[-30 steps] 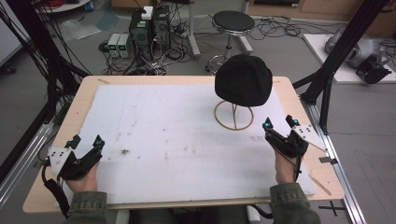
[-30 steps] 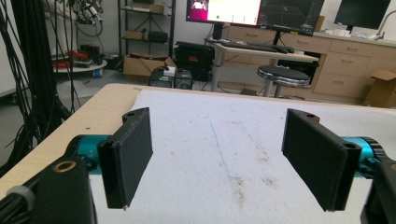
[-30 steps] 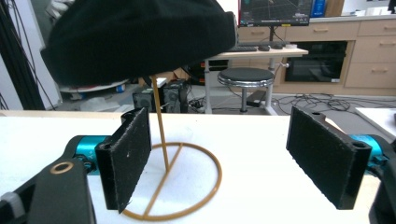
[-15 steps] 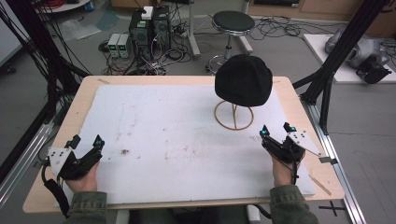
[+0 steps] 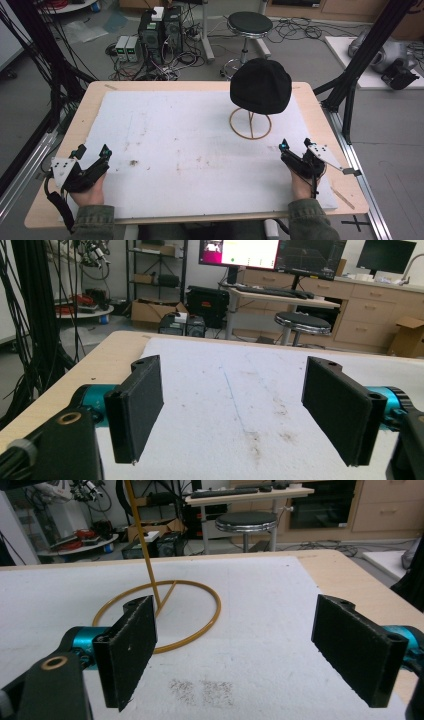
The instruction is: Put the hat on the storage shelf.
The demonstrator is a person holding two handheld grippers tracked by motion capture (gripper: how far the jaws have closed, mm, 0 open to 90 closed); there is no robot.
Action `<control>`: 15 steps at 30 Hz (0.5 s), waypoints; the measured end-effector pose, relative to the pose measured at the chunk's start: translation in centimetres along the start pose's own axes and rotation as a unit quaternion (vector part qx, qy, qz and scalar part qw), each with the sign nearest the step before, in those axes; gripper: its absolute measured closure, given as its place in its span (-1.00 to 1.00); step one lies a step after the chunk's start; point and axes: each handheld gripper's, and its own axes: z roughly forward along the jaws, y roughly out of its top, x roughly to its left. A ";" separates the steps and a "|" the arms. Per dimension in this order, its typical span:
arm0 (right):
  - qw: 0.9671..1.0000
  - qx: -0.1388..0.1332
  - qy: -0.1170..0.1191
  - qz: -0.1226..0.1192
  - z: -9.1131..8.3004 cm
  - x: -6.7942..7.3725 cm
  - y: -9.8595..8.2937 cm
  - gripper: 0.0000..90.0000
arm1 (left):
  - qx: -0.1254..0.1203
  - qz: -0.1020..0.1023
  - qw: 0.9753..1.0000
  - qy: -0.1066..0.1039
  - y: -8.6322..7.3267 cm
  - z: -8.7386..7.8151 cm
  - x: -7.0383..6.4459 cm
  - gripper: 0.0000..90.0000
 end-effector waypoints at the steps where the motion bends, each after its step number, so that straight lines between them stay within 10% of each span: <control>1: 1.000 0.000 0.001 -0.001 0.0 0.0 0.0 -0.61 | 0.000 0.000 1.000 0.000 0.0 0.0 0.0 -0.45; 15: 1.000 0.004 0.005 -0.022 0.1 0.2 0.0 -0.62 | 0.003 0.002 1.000 -0.001 -0.1 0.0 0.0 -0.45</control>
